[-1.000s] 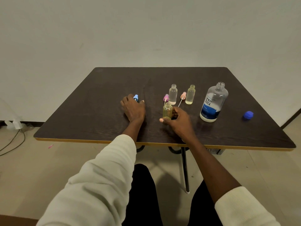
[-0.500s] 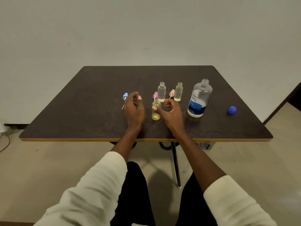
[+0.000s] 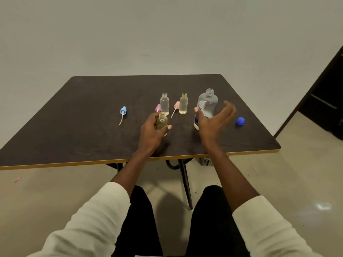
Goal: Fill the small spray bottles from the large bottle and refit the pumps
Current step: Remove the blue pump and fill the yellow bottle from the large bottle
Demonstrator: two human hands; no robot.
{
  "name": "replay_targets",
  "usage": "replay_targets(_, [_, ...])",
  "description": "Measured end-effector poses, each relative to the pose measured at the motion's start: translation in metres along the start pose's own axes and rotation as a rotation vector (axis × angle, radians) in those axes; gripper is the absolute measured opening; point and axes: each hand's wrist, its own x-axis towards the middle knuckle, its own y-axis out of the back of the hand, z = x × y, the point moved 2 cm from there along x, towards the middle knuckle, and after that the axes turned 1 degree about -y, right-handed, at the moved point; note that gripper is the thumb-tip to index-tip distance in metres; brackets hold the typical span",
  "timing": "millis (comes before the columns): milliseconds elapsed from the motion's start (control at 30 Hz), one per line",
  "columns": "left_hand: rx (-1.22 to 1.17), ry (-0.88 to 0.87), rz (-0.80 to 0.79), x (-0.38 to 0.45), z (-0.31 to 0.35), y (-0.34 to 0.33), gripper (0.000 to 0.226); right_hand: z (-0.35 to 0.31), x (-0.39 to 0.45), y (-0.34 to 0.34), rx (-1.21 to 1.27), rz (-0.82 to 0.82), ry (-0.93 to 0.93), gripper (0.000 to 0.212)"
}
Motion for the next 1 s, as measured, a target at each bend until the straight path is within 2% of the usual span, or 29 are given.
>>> replay_targets(67, [-0.015,0.003,-0.006,0.002,0.002,-0.005,0.050,0.003,0.013,-0.002,0.039,-0.112,-0.096,0.098])
replay_targets(133, [-0.002,-0.010,-0.014,0.004,0.003,-0.010,0.050,0.003,0.021,-0.006,0.109,-0.230,-0.170,0.099])
replay_targets(333, [0.030,-0.020,-0.003,0.008,-0.008,-0.009,0.061,-0.011,0.024,-0.009,0.175,-0.312,-0.097,0.060])
replay_targets(567, [0.007,-0.022,0.016,0.005,-0.007,-0.006,0.047,-0.039,0.013,-0.010,0.177,-0.482,0.098,0.048])
replay_targets(800, [0.023,-0.045,0.005,0.004,-0.007,-0.007,0.049,-0.049,0.009,-0.018,-0.084,-0.670,0.343,0.070])
replay_targets(1000, [0.017,-0.051,-0.006,0.005,-0.008,-0.007,0.049,-0.049,0.008,-0.021,-0.230,-0.682,0.483,0.065])
